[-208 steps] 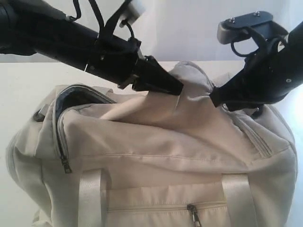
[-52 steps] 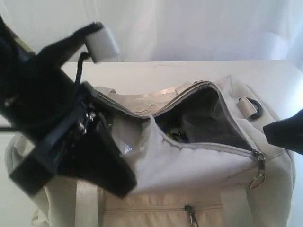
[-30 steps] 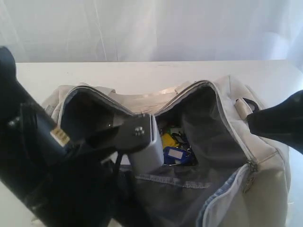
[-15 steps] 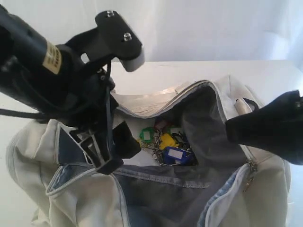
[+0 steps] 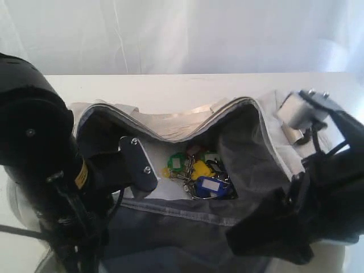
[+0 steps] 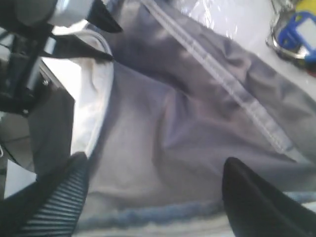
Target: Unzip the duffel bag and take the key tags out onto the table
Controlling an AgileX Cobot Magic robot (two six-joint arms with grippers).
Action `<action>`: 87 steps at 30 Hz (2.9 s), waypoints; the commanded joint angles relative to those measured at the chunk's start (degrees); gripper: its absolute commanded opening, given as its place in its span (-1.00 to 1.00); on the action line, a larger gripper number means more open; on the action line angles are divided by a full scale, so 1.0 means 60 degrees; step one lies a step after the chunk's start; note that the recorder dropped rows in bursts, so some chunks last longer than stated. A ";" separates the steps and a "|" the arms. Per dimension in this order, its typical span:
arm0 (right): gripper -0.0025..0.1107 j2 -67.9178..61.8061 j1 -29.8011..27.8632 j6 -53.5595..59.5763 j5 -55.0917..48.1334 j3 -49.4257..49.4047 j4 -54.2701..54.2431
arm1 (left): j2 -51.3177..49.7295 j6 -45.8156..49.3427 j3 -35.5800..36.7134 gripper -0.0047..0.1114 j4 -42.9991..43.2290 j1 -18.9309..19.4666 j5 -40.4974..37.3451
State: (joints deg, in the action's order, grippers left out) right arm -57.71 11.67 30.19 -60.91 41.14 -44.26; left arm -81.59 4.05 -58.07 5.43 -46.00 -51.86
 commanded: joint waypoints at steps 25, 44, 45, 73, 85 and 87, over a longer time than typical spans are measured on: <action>0.00 0.0108 -0.0026 -0.2234 0.0762 0.2609 0.4670 | 0.2678 -0.1089 -0.2020 -0.92 0.2453 0.0038 -0.1642; 0.00 -0.0116 -0.0026 -0.3694 0.0721 0.2678 0.6032 | 0.2655 0.0656 0.0650 -0.37 -0.2078 0.0893 0.0045; 0.00 -0.0116 -0.0026 -0.3694 0.0677 0.2678 0.6032 | 0.2528 0.0617 0.0801 -0.18 -0.2078 0.0893 0.0146; -0.20 -0.0346 -0.0061 -0.5032 0.1490 0.2827 0.7455 | 0.2373 0.2869 -0.1290 -0.92 -0.3268 0.4797 -0.1071; -0.19 -0.1171 -0.1187 -0.3703 0.0863 0.3597 0.5863 | 0.2033 0.3904 -0.1184 -0.92 -0.4957 0.7632 0.0512; -0.04 -0.1171 -0.1187 -0.3227 0.1027 0.3597 0.5640 | 0.1674 0.5067 -0.1184 -0.92 -0.7084 0.8563 -0.0686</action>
State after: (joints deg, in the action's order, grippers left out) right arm -65.10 5.00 7.84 -56.06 62.18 -9.09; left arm -70.24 28.46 -65.61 -25.67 1.49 -49.62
